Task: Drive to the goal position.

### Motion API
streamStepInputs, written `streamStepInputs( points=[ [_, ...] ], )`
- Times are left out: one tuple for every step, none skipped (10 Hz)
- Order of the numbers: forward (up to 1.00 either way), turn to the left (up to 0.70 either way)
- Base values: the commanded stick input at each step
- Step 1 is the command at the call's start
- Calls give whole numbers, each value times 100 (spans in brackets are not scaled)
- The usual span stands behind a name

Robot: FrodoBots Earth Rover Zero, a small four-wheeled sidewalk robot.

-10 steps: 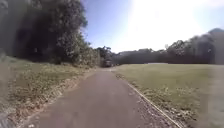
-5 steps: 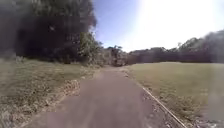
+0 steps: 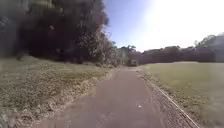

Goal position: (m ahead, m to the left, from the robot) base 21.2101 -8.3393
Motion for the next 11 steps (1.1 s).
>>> streamStepInputs(
  points=[
    [50,0],
    [50,0],
    [50,0],
    [50,0],
    [31,0],
    [50,-1],
    [50,-7],
    [50,-43],
    [50,-32],
    [50,-21],
    [50,-10]
  ],
)
